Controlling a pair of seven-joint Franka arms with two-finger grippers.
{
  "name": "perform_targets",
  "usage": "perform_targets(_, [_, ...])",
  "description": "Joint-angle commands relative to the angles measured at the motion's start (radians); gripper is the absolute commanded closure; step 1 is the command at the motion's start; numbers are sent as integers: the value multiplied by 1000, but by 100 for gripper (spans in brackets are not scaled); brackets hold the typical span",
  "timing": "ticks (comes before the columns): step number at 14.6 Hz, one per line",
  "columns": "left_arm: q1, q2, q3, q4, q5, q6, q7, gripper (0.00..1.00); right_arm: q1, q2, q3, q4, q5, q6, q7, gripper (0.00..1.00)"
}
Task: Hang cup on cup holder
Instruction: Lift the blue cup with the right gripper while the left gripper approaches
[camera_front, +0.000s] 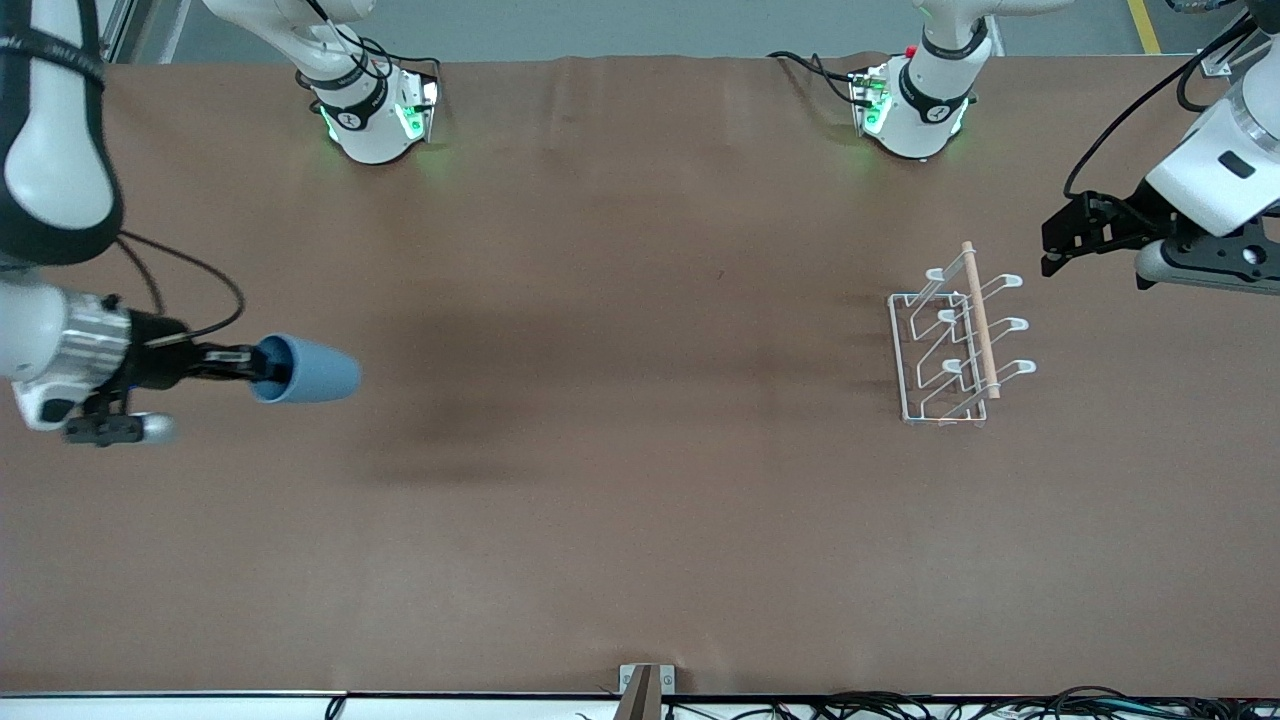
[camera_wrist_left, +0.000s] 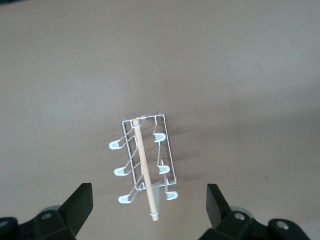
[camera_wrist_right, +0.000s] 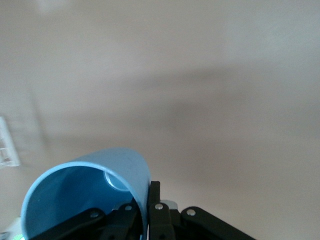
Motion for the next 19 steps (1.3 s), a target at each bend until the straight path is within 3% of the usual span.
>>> perform_targets(1, [-1,1,-12,14,16,-5,158,1,6,-4,130,-18,84,11,140,100])
perform_targets(4, [-19,6,-51,12,8,-9,367,0,19,4,147,-67,354,5,140,100])
perform_targets(8, [-30,41,-177,10,5,-11,413,0,123,3,147,-191,599,82,142,100])
perform_targets(12, [-39,52,-239,3,-174,-12,465,0,191,61,147,-201,892,97,131,100])
perform_targets(15, [-111,104,-289,10,-210,-11,452,0,275,62,147,-201,939,195,128,100])
perform_targets(19, [-180,213,-292,62,-305,17,432,0,317,62,147,-202,945,222,128,100])
